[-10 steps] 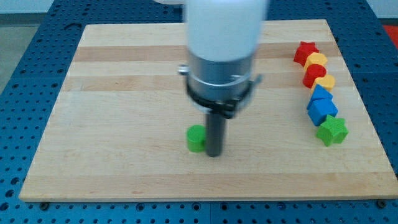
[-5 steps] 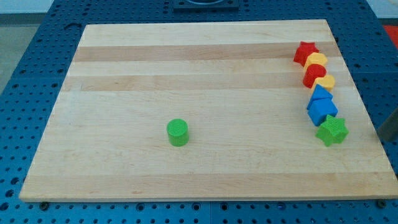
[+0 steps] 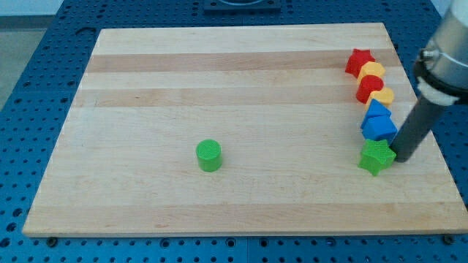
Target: Move the green star below the green circle
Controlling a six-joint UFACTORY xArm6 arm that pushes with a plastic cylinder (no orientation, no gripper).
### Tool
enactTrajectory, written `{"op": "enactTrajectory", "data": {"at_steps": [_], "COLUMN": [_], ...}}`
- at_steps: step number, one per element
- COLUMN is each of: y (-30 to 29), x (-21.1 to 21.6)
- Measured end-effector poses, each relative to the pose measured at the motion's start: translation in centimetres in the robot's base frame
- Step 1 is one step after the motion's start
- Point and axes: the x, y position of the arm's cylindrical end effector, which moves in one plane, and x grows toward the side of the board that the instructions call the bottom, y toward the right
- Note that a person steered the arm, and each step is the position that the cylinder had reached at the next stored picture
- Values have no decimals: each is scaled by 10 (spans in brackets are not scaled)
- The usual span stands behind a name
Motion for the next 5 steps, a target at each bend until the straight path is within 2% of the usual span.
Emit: {"op": "enactTrajectory", "data": {"at_steps": [2, 4, 5], "y": [-82, -8, -15], "x": [0, 4, 18]}}
